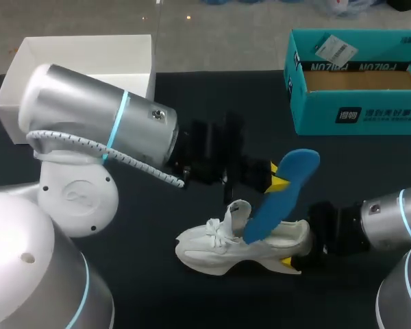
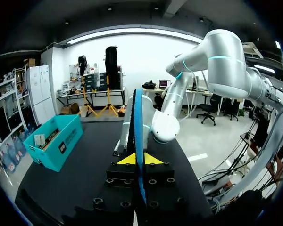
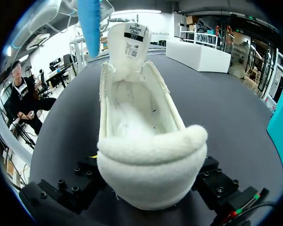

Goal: Take the shoe out of the shoebox, open the shoe tongue, remove and reinsert the insole, then place the shoe into the shoebox

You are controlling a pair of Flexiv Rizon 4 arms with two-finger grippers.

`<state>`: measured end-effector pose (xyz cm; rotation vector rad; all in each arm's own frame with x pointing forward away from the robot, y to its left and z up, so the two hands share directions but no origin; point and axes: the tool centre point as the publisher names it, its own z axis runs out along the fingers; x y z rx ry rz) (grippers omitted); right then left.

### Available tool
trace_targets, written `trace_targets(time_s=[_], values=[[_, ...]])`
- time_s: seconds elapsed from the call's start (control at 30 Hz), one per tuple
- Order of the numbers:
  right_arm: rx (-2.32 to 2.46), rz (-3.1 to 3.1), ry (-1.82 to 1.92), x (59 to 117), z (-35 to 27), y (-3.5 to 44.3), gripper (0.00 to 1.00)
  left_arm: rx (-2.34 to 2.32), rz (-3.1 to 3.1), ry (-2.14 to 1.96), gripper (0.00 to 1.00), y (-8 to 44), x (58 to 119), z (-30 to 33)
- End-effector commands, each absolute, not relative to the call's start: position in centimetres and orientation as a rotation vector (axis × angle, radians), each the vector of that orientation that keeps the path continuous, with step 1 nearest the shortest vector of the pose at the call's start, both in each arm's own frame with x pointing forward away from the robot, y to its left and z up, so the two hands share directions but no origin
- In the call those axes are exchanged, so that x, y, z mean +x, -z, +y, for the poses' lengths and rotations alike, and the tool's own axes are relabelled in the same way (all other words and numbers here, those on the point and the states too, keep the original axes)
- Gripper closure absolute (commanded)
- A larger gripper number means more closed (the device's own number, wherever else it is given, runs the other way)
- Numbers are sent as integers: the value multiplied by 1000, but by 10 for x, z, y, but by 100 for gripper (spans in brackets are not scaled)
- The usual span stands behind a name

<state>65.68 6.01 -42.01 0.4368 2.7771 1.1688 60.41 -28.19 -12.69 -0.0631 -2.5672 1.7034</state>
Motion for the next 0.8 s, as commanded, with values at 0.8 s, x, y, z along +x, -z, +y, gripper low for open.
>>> trace_targets(time_s=[0.8], values=[[439, 2778, -1163, 656, 61, 422, 100, -67, -1922, -2005, 100, 49, 552, -217]])
